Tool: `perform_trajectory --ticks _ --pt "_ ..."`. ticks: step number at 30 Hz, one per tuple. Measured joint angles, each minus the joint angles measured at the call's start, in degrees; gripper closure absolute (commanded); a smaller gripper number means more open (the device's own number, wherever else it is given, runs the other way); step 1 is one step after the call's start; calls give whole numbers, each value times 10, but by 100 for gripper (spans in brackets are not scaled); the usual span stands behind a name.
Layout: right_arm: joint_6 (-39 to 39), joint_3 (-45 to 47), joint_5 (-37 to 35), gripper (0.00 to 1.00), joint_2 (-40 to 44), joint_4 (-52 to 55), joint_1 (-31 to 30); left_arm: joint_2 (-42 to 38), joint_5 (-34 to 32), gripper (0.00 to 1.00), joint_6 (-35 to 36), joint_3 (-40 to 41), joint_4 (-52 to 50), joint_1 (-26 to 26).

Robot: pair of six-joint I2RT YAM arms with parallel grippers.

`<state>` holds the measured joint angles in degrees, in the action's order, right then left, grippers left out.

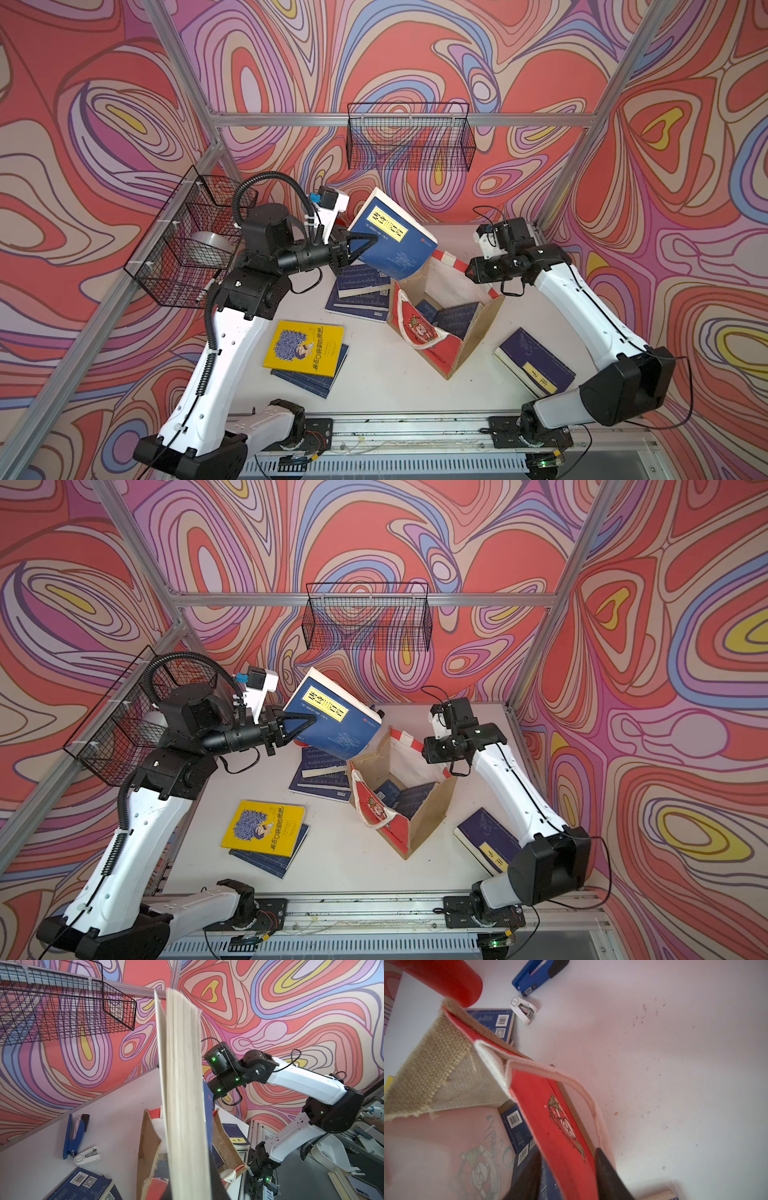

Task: Put the books into the canvas bag
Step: Pick up the canvas bag from the center of the board.

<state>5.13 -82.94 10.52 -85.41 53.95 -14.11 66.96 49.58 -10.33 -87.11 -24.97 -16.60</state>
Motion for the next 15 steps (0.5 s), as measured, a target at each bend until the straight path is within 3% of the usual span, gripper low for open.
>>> perform_trajectory --ticks 3,15 --pt "-17 -19 23 100 -24 -3 2 0 -2 100 3 1 -4 -2" --pt "-75 -53 111 100 16 -19 2 -1 16 100 -2 46 -9 -15"
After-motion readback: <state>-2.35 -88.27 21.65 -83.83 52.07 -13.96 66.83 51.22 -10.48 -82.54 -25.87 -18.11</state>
